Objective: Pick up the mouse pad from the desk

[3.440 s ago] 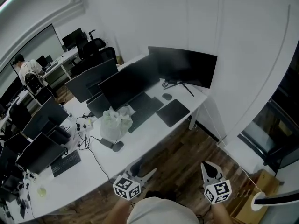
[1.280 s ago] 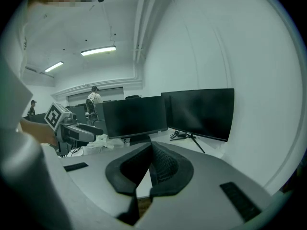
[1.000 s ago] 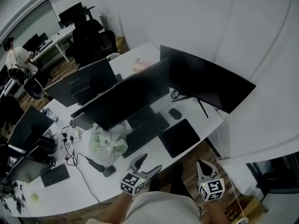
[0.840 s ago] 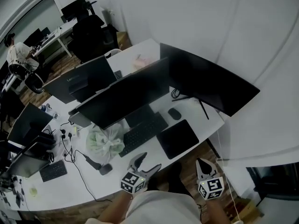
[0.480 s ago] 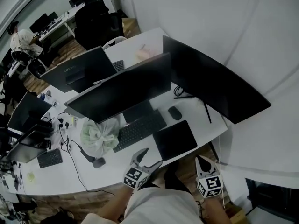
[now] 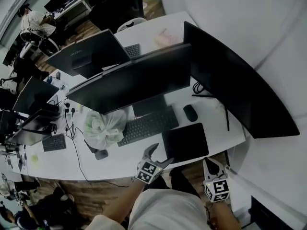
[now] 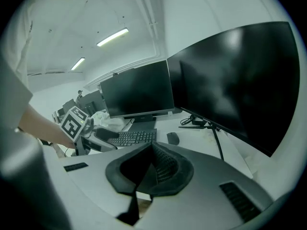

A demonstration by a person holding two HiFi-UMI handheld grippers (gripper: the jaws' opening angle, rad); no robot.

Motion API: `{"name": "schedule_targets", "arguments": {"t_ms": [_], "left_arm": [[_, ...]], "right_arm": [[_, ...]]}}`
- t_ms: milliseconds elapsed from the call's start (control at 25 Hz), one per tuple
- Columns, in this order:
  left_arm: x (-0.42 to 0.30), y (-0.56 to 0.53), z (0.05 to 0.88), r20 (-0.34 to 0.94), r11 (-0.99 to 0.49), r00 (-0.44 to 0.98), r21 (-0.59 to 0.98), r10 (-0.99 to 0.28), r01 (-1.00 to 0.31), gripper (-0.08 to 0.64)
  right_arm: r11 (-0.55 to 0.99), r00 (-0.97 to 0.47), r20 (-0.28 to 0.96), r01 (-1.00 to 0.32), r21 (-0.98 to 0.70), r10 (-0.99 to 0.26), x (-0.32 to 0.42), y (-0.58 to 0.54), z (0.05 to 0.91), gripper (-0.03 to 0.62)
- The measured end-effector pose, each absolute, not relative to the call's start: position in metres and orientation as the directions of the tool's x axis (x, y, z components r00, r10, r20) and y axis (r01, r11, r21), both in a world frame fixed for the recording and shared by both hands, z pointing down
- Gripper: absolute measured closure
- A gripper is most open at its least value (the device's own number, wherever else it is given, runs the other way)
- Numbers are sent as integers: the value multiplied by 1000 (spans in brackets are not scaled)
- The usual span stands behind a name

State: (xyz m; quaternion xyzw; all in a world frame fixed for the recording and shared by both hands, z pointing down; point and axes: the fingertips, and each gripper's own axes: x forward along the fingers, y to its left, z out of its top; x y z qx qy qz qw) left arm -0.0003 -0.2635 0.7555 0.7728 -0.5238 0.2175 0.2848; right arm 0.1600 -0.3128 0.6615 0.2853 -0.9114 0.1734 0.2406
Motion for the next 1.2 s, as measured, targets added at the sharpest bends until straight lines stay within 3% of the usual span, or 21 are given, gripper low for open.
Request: {"name": "schedule_targets", "arguments": {"t_ms": [600,880,1000,1200], "left_arm": [[3,-279,900,840,-275,274,157,-469,-949,30],[2,-280,923,872,-256,214,106,-441,-961,-32],[5,-280,920,868,-258,211,100,-449,-961,-21],[17,-276,916,853,-278,221,94,-472,-956,94]], "right_arm": [[783,-732,592,-567,-256,-337,133,-338,717,580],[785,-731,607,-558,-269,-311,129,-337,728,580],[788,-731,612,-552,-271,-301,130,-337,732,580],[798,-738,613,-535,-277,-282,130,-331,735,580]]}}
